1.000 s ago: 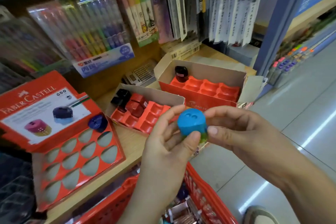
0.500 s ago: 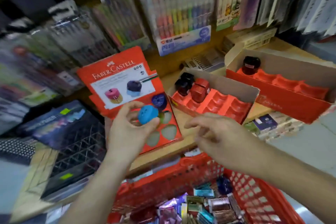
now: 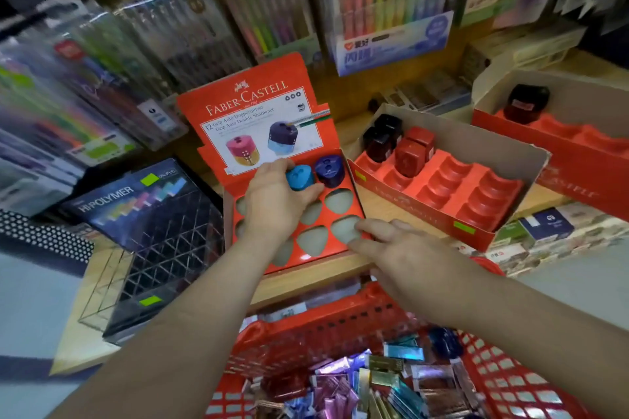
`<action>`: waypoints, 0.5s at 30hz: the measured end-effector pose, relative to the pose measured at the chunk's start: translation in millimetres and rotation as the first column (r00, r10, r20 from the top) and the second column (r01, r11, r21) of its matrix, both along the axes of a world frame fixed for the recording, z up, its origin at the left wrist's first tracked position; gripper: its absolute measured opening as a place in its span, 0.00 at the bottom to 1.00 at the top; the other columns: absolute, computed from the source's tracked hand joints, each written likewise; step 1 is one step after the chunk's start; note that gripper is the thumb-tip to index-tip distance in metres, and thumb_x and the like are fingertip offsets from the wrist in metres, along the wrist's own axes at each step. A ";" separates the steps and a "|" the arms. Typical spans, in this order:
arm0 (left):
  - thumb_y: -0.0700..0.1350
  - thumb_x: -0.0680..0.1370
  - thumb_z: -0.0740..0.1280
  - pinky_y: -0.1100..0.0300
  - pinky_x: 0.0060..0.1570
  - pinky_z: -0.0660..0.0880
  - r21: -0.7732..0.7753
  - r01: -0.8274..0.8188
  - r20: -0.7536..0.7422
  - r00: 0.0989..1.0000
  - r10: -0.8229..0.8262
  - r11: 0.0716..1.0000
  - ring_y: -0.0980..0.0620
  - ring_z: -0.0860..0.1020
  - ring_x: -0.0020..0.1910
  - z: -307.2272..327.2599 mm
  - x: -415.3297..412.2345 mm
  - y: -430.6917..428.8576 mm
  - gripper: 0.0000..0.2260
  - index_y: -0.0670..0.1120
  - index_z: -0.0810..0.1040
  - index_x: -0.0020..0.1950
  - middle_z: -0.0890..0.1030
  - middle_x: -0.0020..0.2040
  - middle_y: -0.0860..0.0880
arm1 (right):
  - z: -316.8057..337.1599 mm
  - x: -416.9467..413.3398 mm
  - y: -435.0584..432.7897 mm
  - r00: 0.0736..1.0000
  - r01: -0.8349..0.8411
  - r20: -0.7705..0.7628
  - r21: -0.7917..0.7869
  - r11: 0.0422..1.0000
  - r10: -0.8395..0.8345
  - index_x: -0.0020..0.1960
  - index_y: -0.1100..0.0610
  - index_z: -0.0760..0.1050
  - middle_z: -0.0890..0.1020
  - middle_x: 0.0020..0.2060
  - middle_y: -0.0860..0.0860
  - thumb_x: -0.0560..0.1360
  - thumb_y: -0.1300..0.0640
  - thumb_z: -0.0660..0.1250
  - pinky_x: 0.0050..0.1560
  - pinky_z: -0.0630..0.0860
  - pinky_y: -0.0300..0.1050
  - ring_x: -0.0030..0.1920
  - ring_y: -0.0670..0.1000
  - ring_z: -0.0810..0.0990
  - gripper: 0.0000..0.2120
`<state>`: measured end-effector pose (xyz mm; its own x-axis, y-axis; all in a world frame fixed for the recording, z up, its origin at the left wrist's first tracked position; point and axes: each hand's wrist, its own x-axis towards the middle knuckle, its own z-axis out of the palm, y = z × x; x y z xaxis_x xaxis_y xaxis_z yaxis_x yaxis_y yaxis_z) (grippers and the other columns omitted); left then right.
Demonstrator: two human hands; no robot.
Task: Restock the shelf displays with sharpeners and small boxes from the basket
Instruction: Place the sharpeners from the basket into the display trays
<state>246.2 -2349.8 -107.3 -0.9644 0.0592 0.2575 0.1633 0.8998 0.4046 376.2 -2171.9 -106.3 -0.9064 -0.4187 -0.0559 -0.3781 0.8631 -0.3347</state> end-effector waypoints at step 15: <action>0.54 0.78 0.57 0.49 0.37 0.71 0.092 0.272 -0.059 0.962 -0.268 0.958 0.46 0.76 0.35 26.0 146.0 -21.9 0.19 0.43 0.78 0.37 0.77 0.31 0.47 | 43.1 53.1 14.7 0.991 -0.110 0.097 0.193 0.975 0.092 0.67 0.50 0.72 0.79 0.59 0.52 0.78 0.56 0.60 0.55 0.75 0.50 0.58 0.54 0.77 0.18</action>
